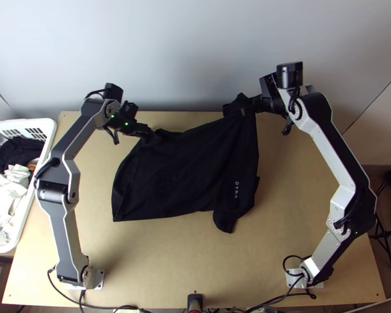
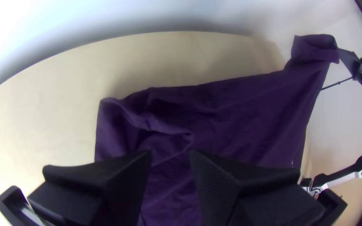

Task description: Fold the t-shirt

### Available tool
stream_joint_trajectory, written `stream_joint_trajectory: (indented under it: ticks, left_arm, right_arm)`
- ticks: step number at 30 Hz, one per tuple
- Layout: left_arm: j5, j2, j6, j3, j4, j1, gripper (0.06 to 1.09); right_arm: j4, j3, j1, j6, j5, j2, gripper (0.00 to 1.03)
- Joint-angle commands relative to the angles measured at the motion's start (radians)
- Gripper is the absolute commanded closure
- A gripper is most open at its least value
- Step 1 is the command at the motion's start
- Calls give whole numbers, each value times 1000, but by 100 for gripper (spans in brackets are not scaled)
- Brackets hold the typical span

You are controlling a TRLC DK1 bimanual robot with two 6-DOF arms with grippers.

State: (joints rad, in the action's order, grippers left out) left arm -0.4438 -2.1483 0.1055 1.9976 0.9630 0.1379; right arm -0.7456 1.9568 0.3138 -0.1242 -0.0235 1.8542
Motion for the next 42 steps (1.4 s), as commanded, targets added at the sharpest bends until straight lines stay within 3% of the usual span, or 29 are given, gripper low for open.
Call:
stream_joint_trajectory:
  ticks: [1, 8, 18, 26, 42]
  left_arm:
    - [1, -82, -7, 84, -1, 43, 59]
    - [5, -185, -41, 250, 25, 57, 60]
    - [82, -203, -33, 254, 60, 68, 74]
    - [148, -197, -53, 256, 69, 72, 79]
    - [189, -168, -175, 248, 69, 80, 73]
  right_arm:
    - [0, -2, 4, -11, 0, 11, 100]
    - [0, -10, 4, -17, 8, 13, 100]
    - [0, -13, 2, -25, 14, 11, 100]
    - [0, -15, 2, -25, 14, 11, 100]
    - [-5, -33, 2, -25, 19, 5, 100]
